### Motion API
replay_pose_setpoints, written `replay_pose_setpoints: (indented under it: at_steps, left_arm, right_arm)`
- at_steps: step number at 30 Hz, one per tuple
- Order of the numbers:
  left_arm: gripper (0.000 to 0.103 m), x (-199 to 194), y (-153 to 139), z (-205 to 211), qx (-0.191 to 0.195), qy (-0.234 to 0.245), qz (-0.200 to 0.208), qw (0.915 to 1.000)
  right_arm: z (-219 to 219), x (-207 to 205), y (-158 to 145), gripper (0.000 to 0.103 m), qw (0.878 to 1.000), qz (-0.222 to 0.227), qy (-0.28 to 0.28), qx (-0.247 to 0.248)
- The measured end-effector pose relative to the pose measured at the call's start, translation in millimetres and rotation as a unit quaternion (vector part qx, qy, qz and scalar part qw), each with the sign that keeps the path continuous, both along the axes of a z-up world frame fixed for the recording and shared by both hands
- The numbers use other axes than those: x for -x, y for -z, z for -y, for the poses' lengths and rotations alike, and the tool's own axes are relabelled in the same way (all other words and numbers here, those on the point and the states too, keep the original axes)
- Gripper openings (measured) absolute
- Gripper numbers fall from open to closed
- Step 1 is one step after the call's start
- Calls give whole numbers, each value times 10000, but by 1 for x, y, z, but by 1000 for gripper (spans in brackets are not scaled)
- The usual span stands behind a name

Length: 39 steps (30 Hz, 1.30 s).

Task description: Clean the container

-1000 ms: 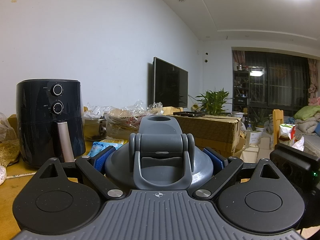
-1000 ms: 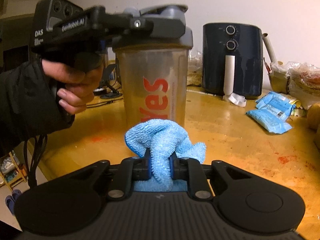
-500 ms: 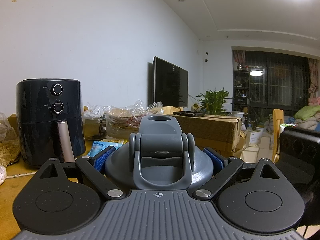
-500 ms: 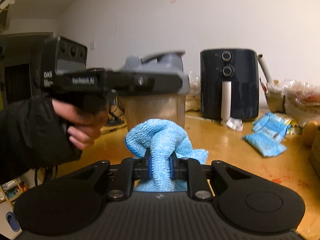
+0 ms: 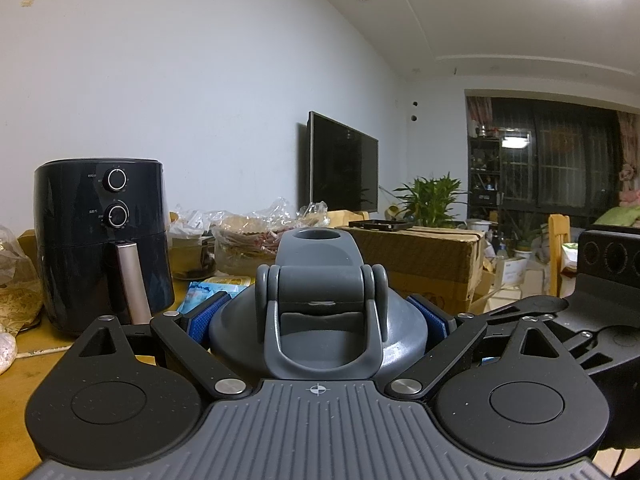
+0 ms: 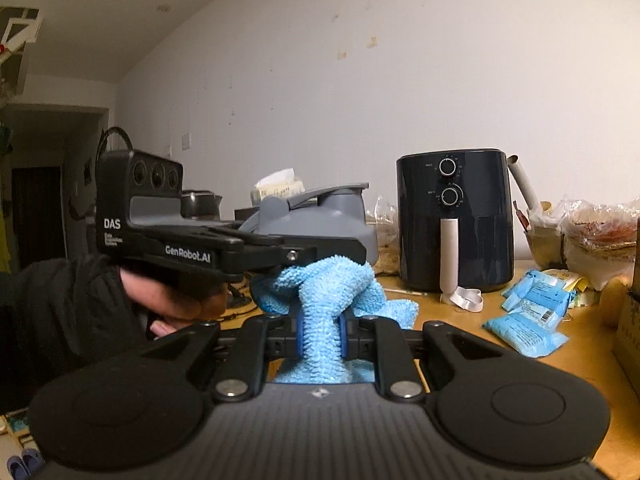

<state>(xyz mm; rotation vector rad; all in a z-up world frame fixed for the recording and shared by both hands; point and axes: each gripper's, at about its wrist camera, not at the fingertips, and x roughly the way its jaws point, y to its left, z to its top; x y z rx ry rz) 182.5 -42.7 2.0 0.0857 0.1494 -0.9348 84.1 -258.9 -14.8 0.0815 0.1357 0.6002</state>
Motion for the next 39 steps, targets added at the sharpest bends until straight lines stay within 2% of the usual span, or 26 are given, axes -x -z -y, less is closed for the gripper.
replay_pose_setpoints:
  at_steps: [16,33,39]
  left_arm:
    - [95,3,1,1,26,-53,37,10000]
    - [95,2,-1,1,21,-113,26,9999]
    - [96,6,-3,4,-71,-271,113,9995]
  right_arm:
    - [2,3,4,11,9999,18,84,72]
    - [24,33,6,12,9995,27,277,120]
    - [27,38,11,13,9994,-69,318,69]
